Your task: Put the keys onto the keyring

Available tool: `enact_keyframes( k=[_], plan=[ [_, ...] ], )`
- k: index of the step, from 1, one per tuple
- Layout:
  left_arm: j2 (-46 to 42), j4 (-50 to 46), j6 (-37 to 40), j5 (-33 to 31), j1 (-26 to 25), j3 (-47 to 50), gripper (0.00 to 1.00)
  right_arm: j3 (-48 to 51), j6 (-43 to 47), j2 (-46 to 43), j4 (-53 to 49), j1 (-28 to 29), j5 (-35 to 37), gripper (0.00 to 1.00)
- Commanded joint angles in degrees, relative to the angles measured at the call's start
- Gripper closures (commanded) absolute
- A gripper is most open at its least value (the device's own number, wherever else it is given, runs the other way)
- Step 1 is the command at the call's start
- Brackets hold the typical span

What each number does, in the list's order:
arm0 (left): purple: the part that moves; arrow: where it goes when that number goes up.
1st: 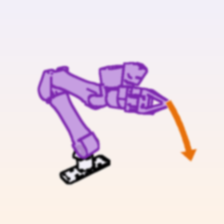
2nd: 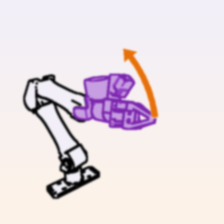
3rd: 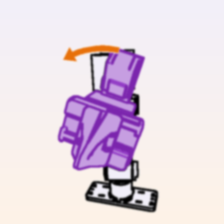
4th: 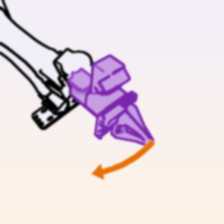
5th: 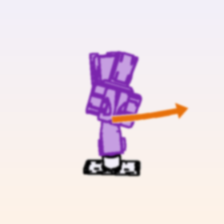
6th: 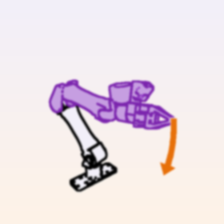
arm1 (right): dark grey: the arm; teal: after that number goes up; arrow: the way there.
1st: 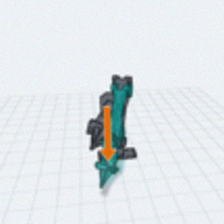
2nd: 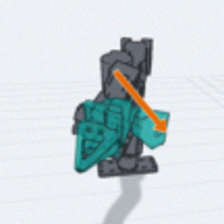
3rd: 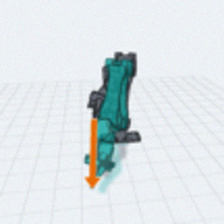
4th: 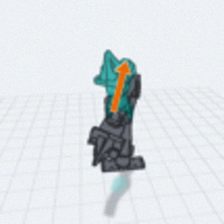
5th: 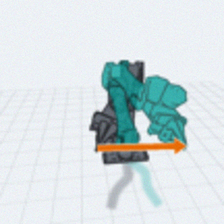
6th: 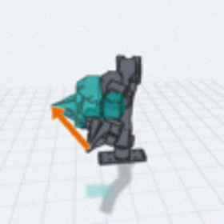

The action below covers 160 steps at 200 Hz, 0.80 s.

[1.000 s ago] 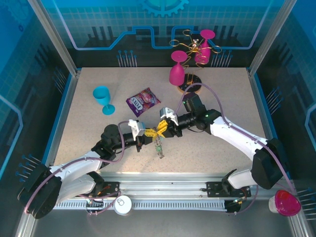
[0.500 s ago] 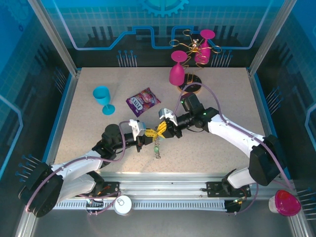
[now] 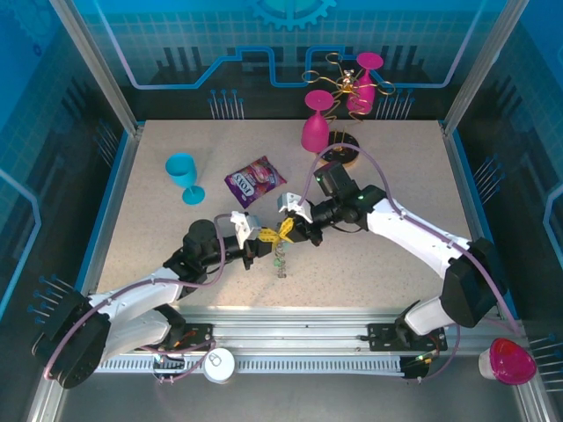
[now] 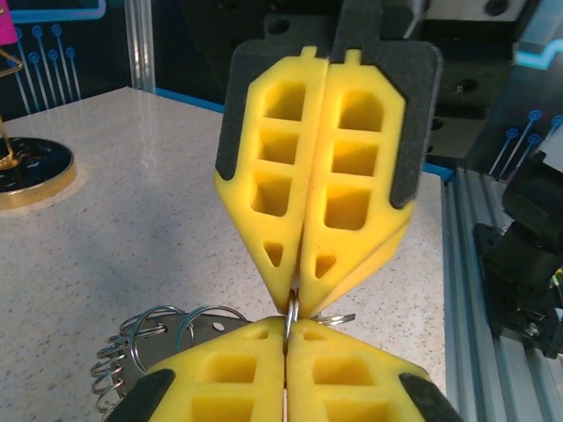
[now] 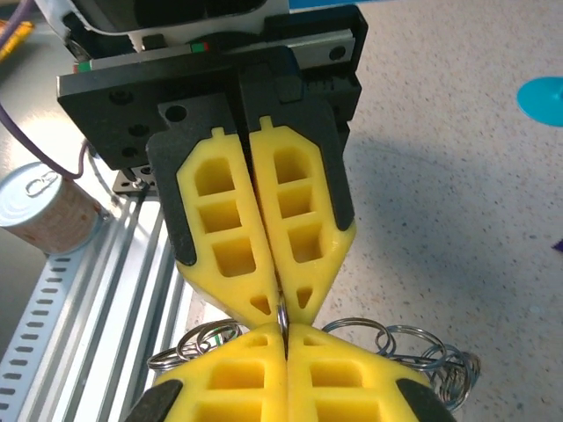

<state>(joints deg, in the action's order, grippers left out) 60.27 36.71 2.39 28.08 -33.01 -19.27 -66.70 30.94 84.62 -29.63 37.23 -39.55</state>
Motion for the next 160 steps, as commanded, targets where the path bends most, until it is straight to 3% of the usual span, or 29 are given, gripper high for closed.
enact_keyframes(
  k=[1, 68, 97, 122, 137, 160],
  plan=[
    [0.4, -7.6, 3.9, -4.2, 0.0, -3.8, 0.9, -4.0, 2.6, 2.2, -6.8, 2.6, 3.9, 1.0],
    [3.9, -14.7, 7.4, -3.5, 0.0, -6.7, 0.87, -8.3, 4.9, 6.8, -11.7, 5.3, 7.1, 1.0],
    [3.9, -13.2, 7.4, -1.4, 0.0, -6.5, 1.0, -8.1, 4.1, 6.9, -10.9, 5.3, 5.1, 1.0],
    [3.1, -9.2, 7.0, -1.1, 0.1, -4.7, 1.0, -5.6, -0.9, 4.7, -5.9, 2.2, 0.0, 1.0],
    [2.3, -6.5, 6.5, -1.3, 0.1, -3.2, 1.0, -1.9, -4.9, 1.8, -0.1, -0.3, -3.0, 0.72],
    [1.8, -2.7, 5.9, -1.2, 0.0, -1.1, 1.0, 5.4, -11.6, -1.7, 10.7, -4.2, -6.0, 0.69]
  ],
)
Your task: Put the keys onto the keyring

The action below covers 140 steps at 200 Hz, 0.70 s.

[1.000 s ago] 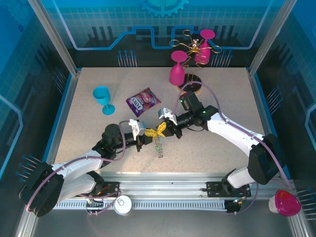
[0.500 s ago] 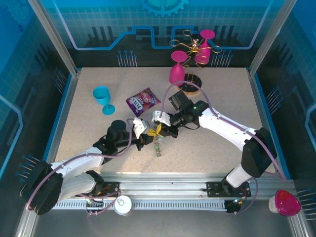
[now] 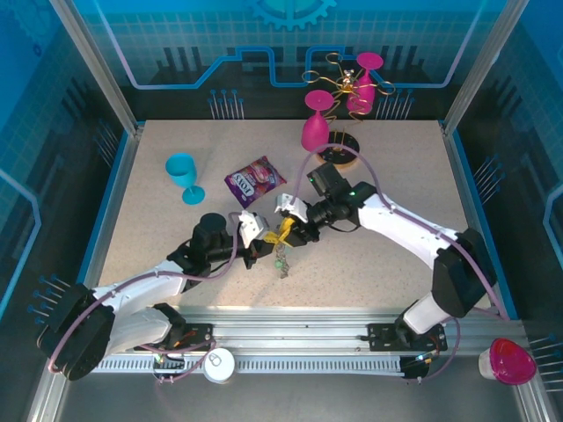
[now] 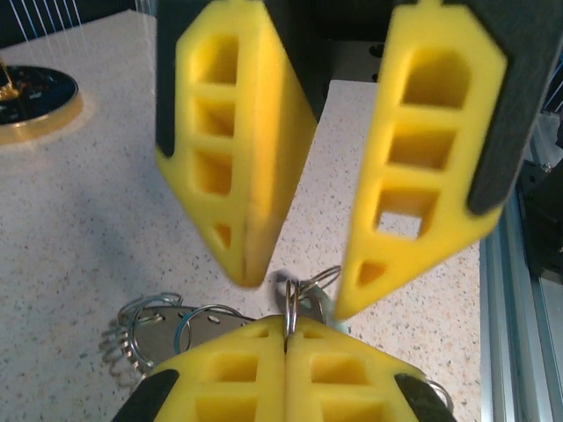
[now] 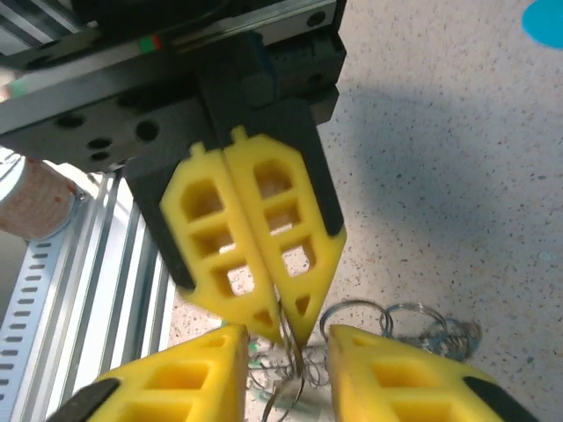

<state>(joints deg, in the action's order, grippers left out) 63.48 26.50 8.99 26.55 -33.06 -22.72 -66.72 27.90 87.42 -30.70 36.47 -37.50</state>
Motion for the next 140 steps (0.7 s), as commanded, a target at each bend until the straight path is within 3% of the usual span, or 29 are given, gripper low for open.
enact_keyframes(
  k=[1, 26, 87, 140],
  plan=[
    [-1.4, 7.8, -0.7, 0.4, 0.1, 2.4, 1.0, 5.7, -8.8, -4.6, 12.4, -3.6, -8.1, 0.69],
    [-1.0, 11.6, -1.7, 0.6, 0.1, 4.1, 1.0, 9.3, -10.4, -4.9, 16.9, -4.3, -8.3, 0.7],
    [0.9, 16.6, -4.0, -0.8, 0.1, 5.6, 1.0, 10.7, -7.8, -2.2, 16.0, -2.8, -9.6, 0.65],
    [1.7, 19.4, -5.5, -1.4, 0.0, 6.4, 1.0, 10.2, -7.0, -0.9, 16.3, -1.7, -7.9, 0.66]
  ],
)
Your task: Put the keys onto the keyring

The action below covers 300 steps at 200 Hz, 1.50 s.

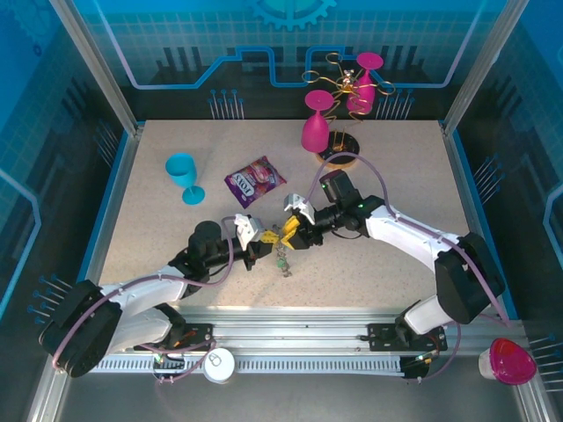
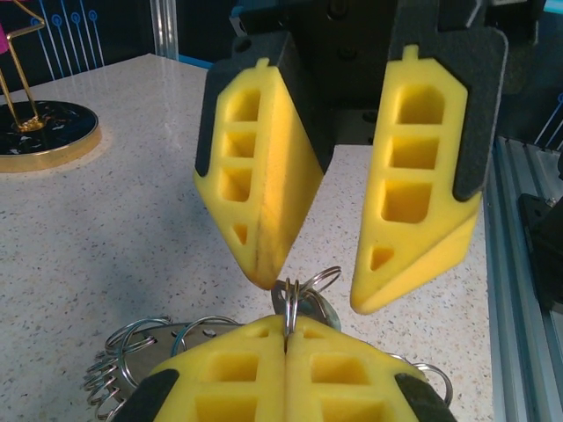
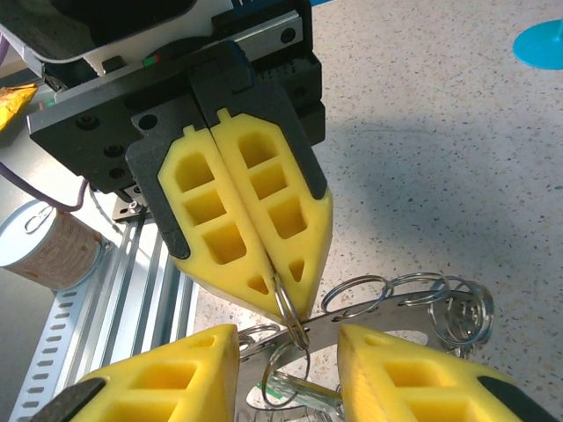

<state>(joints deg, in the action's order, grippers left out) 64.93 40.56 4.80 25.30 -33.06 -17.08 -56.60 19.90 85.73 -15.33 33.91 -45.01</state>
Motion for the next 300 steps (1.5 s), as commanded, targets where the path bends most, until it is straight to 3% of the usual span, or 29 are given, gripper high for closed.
enact_keyframes(
  k=[1, 53, 83, 116, 136, 163, 232, 269, 282, 300],
  plan=[
    [0.3, 5.4, -1.3, -0.2, 0.1, 0.9, 1.0, 0.1, 1.0, 0.8, 1.0, 0.9, -0.4, 0.66],
    [0.9, 7.1, -2.2, 0.2, 0.1, 1.4, 1.0, -0.2, 0.6, 2.1, 2.4, 1.2, -1.2, 0.75],
    [1.1, 8.0, -2.3, 0.3, 0.1, 1.6, 1.0, -0.5, 0.3, 2.6, 3.6, 1.2, -2.3, 0.97],
    [1.6, 7.0, -2.8, -0.9, 0.1, 1.4, 1.0, -0.7, 0.4, 2.3, 4.3, 1.2, -4.1, 1.0],
    [0.1, 0.8, -1.6, -2.6, 0.1, -0.3, 0.77, -2.0, 3.2, 1.7, 0.0, 1.7, -0.5, 1.0],
    [-2.2, -10.1, 1.8, -3.1, 0.1, -3.4, 0.72, -5.2, 8.3, 1.9, -8.7, 3.3, 7.0, 1.0],
    [-3.7, -17.3, 4.6, -1.4, 0.0, -6.3, 0.84, -12.4, 15.2, 4.0, -19.8, 9.1, 20.7, 1.0],
    [-3.0, -15.1, 4.6, -1.5, 0.1, -6.5, 0.93, -13.5, 16.0, 3.6, -20.6, 10.6, 20.9, 1.0],
    [-2.9, -13.2, 4.4, -1.9, 0.0, -6.2, 1.0, -12.9, 15.2, 2.6, -19.2, 10.3, 18.8, 1.0],
    [-3.0, -10.2, 3.7, -2.3, 0.0, -5.0, 1.0, -10.9, 12.3, 0.5, -15.9, 7.9, 13.7, 0.98]
  ],
)
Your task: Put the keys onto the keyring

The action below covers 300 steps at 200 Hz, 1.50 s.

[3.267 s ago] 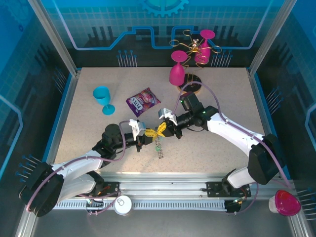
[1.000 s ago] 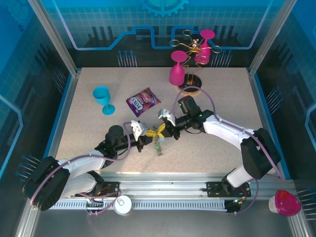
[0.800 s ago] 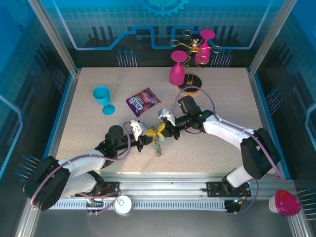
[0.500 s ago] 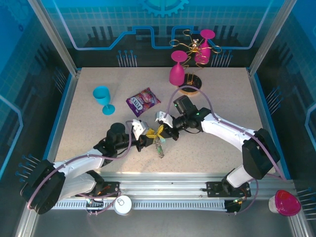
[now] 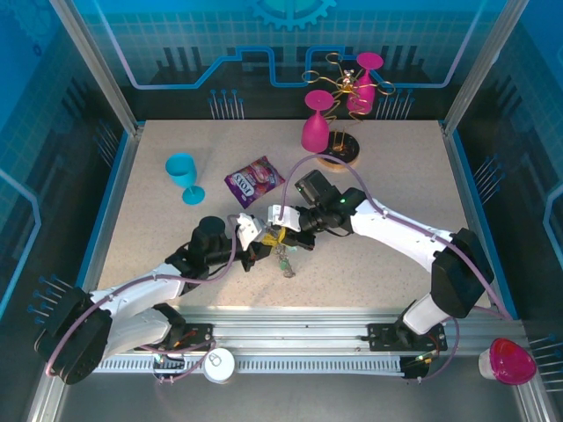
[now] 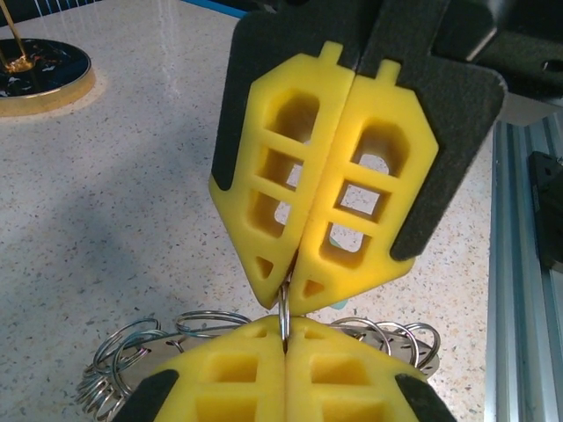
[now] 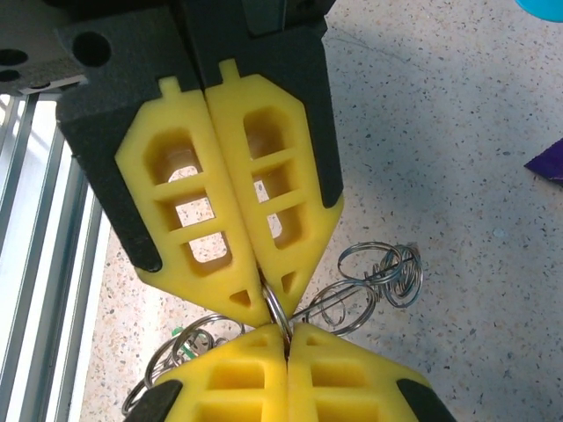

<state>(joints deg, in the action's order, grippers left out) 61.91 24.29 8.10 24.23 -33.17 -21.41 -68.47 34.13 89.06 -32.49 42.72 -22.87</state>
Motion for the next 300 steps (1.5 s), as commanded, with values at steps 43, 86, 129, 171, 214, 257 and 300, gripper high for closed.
enact_keyframes(
  k=[43, 86, 129, 171, 214, 257, 300],
  plan=[
    [0.3, 17.9, -2.0, -0.4, 0.2, 4.8, 1.0, 9.4, -12.3, -5.7, 15.0, -9.3, -22.7, 0.66],
    [1.1, 22.0, -3.6, -0.1, 0.2, 6.3, 1.0, 10.5, -13.8, -3.7, 17.1, -9.8, -25.7, 0.62],
    [3.3, 25.2, -5.1, -0.1, 0.2, 6.5, 1.0, 10.1, -13.3, -2.0, 16.9, -9.1, -26.0, 0.61],
    [5.1, 29.0, -6.7, 0.5, 0.1, 7.2, 1.0, 9.6, -13.1, -0.8, 17.0, -8.7, -26.1, 0.66],
    [5.1, 30.1, -7.1, 1.1, 0.2, 7.7, 1.0, 9.4, -12.7, -0.3, 17.4, -8.6, -26.7, 0.87],
    [5.6, 31.6, -7.6, 2.0, 0.2, 8.0, 1.0, 8.7, -12.8, 0.8, 18.0, -8.2, -27.6, 0.81],
    [6.0, 32.3, -7.8, 1.7, 0.2, 7.9, 1.0, 8.2, -11.7, 1.2, 17.3, -7.8, -28.5, 1.0]
  ],
)
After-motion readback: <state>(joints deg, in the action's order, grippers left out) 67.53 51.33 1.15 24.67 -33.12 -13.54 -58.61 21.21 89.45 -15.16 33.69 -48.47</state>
